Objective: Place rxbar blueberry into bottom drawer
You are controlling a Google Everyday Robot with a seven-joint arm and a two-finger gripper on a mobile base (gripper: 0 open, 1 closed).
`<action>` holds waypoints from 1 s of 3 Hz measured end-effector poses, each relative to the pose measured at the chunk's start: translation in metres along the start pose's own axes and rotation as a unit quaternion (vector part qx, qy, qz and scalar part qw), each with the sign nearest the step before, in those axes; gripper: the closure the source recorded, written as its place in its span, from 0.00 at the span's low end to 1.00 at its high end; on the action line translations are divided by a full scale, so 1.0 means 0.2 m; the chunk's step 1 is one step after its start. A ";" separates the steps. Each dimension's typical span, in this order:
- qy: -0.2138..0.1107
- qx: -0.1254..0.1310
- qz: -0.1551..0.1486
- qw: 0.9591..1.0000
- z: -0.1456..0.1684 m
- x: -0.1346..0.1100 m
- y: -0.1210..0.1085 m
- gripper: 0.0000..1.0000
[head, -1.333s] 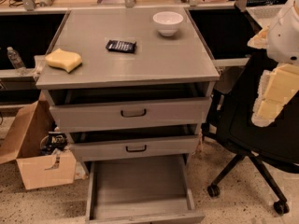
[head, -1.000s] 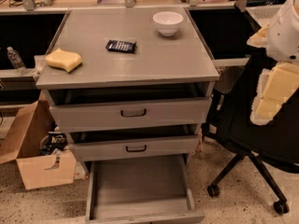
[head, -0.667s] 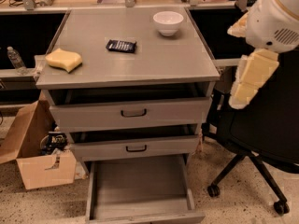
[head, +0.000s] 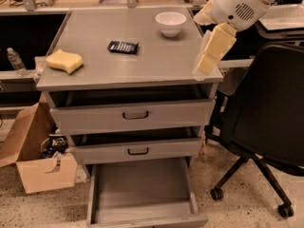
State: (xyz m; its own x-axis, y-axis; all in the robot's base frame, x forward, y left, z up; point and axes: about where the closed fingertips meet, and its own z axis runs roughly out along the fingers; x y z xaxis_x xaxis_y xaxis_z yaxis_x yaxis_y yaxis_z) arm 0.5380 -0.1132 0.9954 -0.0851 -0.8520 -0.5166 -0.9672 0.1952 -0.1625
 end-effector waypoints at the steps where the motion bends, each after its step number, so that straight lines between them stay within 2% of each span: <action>1: 0.000 0.000 0.000 1.000 0.00 0.00 0.00 0.00; 2: -0.038 -0.005 0.004 0.999 0.16 -0.09 -0.15 0.00; 3: -0.106 -0.006 0.015 0.994 0.42 -0.26 -0.43 0.00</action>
Offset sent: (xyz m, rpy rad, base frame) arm 0.1304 0.0788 -0.0424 0.2637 -0.0060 0.0328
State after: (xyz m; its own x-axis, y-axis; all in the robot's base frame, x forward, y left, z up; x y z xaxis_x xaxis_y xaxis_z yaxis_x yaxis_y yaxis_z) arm 0.6448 -0.0443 0.9664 -0.0633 -0.7242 -0.6867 -0.9677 0.2127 -0.1351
